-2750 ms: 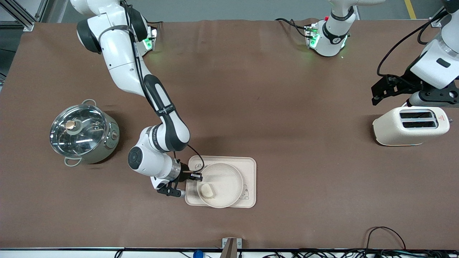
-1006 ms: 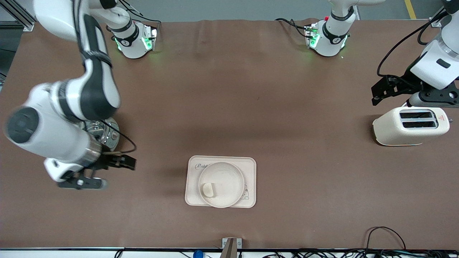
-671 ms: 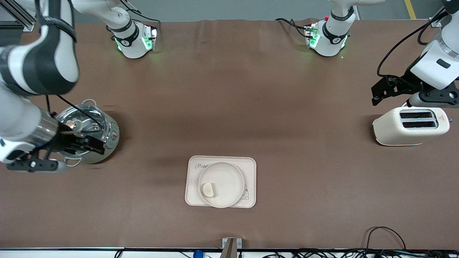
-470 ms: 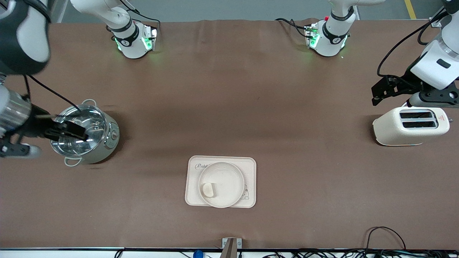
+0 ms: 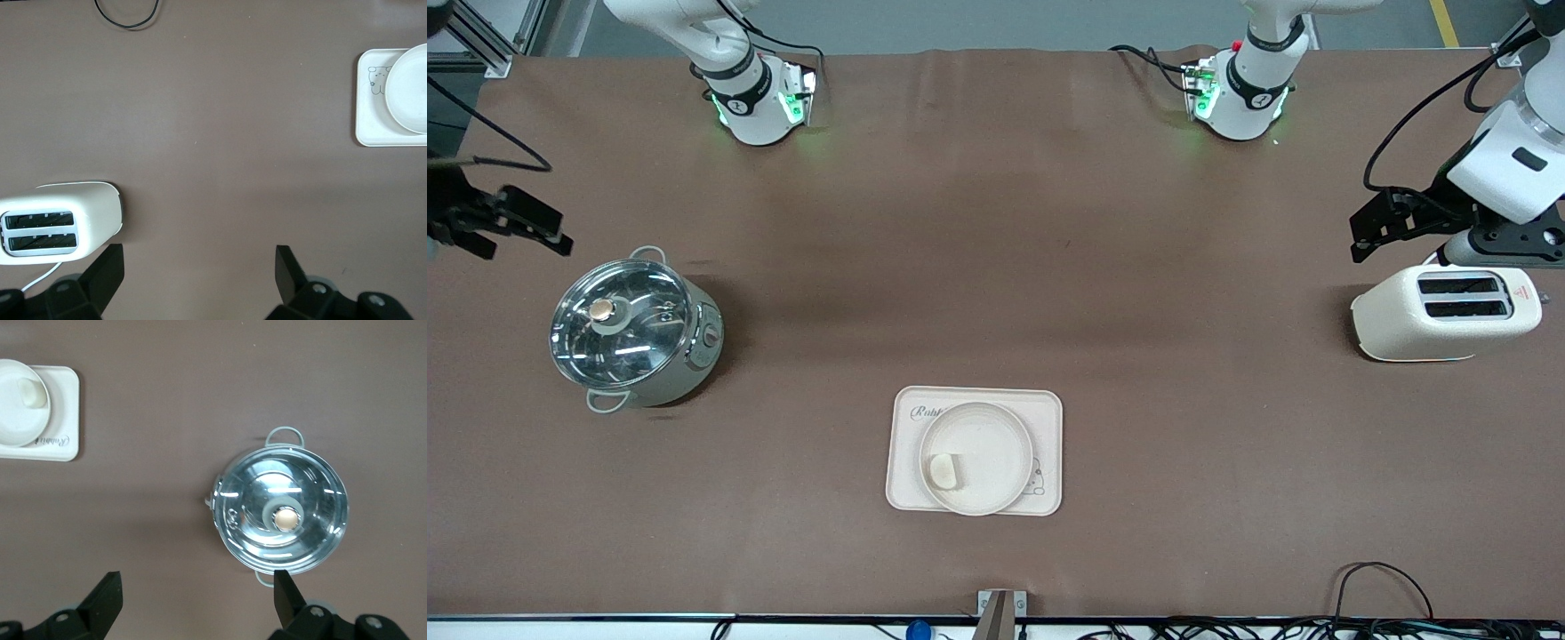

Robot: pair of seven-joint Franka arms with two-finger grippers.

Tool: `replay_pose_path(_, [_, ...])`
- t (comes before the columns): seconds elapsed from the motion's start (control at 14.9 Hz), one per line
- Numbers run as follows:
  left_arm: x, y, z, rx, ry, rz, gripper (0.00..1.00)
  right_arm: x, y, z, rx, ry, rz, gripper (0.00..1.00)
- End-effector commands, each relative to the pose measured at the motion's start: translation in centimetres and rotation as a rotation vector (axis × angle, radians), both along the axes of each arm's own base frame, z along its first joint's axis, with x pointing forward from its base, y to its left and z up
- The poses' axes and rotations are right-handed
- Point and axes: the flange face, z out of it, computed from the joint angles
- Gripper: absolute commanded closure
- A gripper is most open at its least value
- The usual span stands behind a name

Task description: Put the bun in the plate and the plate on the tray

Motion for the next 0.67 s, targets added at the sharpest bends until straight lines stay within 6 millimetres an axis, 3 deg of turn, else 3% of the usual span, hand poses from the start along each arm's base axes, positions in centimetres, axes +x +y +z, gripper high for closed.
replay_pose_path(0.0, [-0.02, 0.24, 0.33, 0.004, 0.006, -0.013, 0.00, -2.18, -0.89, -0.24, -0.020, 0.011, 0.024, 0.00])
replay_pose_path(0.6, [0.00, 0.36, 0.62, 0.004, -0.001, 0.013, 0.00, -2.31, -0.72, 0.06, -0.036, 0.018, 0.031, 0.00])
